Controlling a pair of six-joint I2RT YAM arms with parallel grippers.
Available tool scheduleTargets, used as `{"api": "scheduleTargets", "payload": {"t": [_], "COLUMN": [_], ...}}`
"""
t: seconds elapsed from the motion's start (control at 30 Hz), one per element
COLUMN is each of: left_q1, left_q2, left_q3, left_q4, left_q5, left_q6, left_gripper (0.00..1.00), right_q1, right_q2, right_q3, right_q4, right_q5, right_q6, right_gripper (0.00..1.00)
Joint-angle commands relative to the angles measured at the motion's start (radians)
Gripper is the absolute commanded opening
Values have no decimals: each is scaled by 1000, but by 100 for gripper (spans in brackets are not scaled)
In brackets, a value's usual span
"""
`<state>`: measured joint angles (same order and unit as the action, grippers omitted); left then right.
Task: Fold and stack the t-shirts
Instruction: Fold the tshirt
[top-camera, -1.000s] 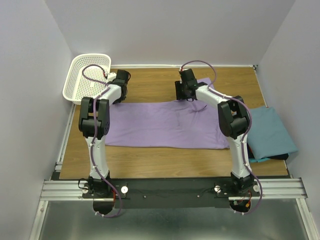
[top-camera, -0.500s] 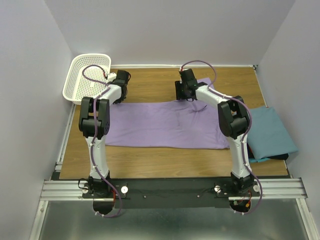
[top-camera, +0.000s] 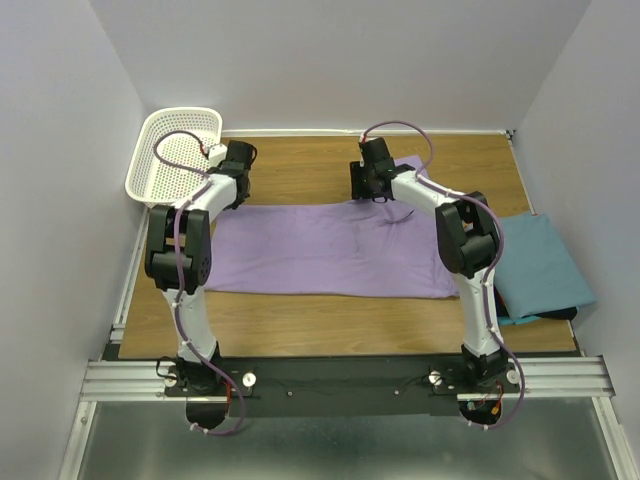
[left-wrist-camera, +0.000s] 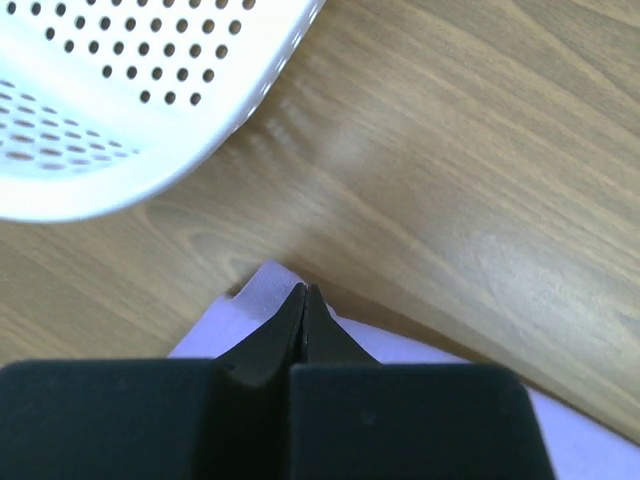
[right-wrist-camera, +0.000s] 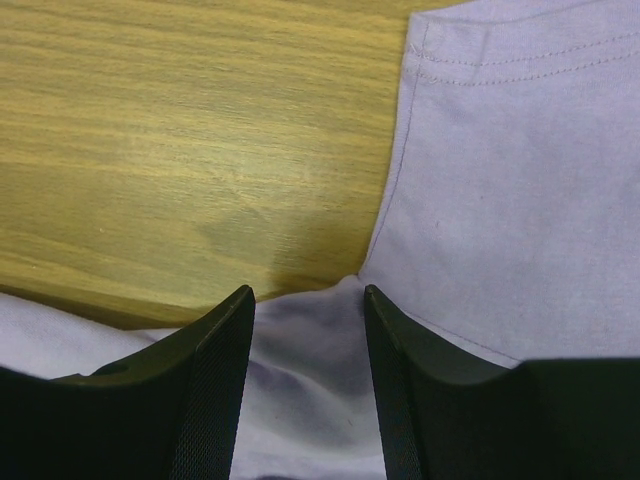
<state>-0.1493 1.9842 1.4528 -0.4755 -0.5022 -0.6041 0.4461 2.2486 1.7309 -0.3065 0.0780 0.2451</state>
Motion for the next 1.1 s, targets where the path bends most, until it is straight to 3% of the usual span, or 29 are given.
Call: {"api": "scheduleTargets", "payload": {"t": [0.0,0.6,1.07], "left_q1": [-15,-50,-59], "left_q2": [-73,-346,-412], "left_q3": [-57,-410,-582], "left_q4": [37,140,196], "left_q5": [21,113,160], "left_q6": [-32,-128,-161], "left_gripper": [0,0,0], "right_q1": [6,0,-14], "right_q2": [8,-38,-67], "right_q3": [-13,-47,-65], "right_q4": [23,41,58], "right_q5": [-24,-30,-37], "right_q6": [20,54,65], "right_gripper": [55,55,55]}}
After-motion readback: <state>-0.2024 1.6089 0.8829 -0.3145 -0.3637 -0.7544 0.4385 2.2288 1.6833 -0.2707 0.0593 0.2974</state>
